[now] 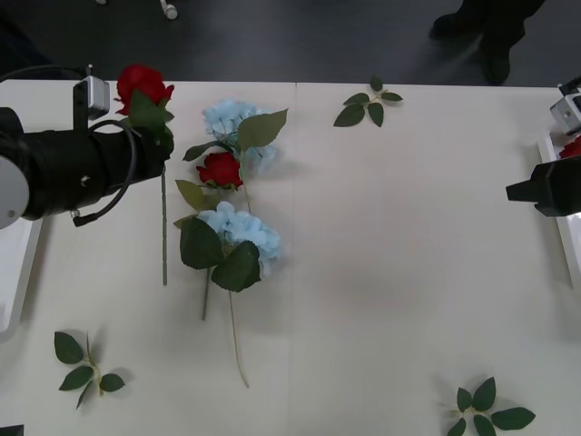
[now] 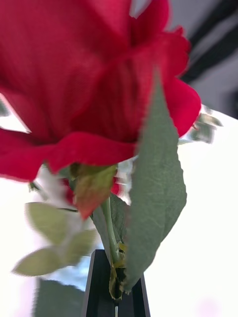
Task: Put the red flowers into the right box and the blue flowers into the left box
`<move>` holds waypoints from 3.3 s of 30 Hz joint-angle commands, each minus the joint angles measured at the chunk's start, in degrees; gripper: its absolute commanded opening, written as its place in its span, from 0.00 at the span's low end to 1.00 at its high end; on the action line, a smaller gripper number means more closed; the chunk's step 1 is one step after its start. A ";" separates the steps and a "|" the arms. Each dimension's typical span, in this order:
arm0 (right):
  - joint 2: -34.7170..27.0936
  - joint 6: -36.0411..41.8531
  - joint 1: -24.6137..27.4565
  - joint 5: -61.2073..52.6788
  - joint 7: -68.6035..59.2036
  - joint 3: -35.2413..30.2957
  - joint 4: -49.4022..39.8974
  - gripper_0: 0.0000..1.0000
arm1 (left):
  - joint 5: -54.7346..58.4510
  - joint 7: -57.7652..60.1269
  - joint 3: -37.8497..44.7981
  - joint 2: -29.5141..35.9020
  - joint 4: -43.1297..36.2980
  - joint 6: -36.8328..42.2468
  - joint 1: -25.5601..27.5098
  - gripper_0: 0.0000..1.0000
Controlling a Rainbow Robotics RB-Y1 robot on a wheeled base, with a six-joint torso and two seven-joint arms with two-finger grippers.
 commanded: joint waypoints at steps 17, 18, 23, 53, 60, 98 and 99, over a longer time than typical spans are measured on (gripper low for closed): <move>-6.09 -5.99 -1.68 -22.43 2.01 -6.32 -15.11 0.59 | 44.63 -45.46 11.82 -3.26 -1.82 2.38 5.72 0.00; -6.62 -7.05 -1.59 -24.46 2.45 -6.24 -16.08 0.59 | 45.86 -48.01 12.00 -3.78 -1.82 3.25 5.72 0.00; -8.64 -12.67 -1.59 -30.96 3.86 -3.60 -19.77 0.59 | 50.43 -56.19 12.17 -6.16 -1.82 6.68 5.72 0.00; -3.89 -55.47 -4.76 -34.12 35.85 42.81 -19.42 0.59 | 63.17 -68.32 13.05 -19.72 -1.73 19.87 0.27 0.01; 0.15 -62.07 -7.75 -33.68 37.96 50.19 -17.92 0.59 | 62.21 -68.32 11.38 -19.72 -0.41 19.95 -0.70 0.00; 17.55 -72.09 -25.24 -32.63 40.51 65.57 -2.72 0.59 | 62.21 -68.32 11.38 -19.72 -0.41 19.95 -0.70 0.00; 17.91 -72.09 -25.50 -32.72 40.51 65.66 -2.37 0.59 | 62.21 -68.32 11.38 -19.72 -0.41 19.95 -0.70 0.00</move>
